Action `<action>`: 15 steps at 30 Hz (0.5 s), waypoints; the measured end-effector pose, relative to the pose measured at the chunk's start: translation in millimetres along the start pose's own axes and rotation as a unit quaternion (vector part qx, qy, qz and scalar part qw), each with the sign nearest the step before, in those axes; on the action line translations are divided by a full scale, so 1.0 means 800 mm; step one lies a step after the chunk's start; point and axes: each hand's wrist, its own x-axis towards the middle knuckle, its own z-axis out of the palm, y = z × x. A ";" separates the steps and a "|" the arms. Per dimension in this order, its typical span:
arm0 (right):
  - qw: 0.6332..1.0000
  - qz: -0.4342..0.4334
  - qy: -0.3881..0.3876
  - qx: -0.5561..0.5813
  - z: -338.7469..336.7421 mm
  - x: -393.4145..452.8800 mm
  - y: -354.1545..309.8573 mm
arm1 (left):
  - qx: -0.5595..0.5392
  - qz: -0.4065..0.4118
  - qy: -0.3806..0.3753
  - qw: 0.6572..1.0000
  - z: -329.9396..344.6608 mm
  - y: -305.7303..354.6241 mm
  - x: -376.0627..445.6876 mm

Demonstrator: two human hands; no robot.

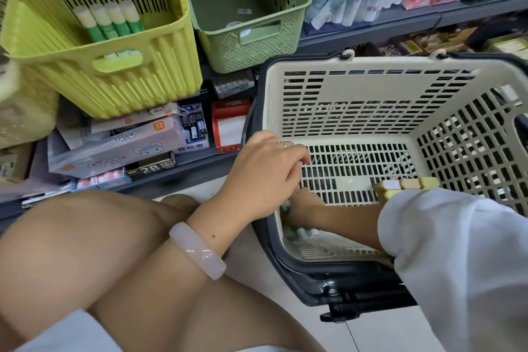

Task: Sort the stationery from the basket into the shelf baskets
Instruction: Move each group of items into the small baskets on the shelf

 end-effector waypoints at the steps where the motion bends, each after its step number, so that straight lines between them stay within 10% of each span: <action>1: 1.000 0.008 0.012 -0.004 0.000 -0.002 0.000 | -0.002 0.001 0.001 1.000 0.000 -0.001 0.000; 9: 0.996 -0.030 0.043 -0.071 -0.016 -0.008 0.010 | -0.017 0.014 -0.001 1.000 -0.001 -0.005 -0.001; 15: 0.974 -0.013 -0.035 0.222 -0.090 -0.033 0.023 | -0.089 -0.018 -0.009 0.996 -0.006 -0.003 -0.001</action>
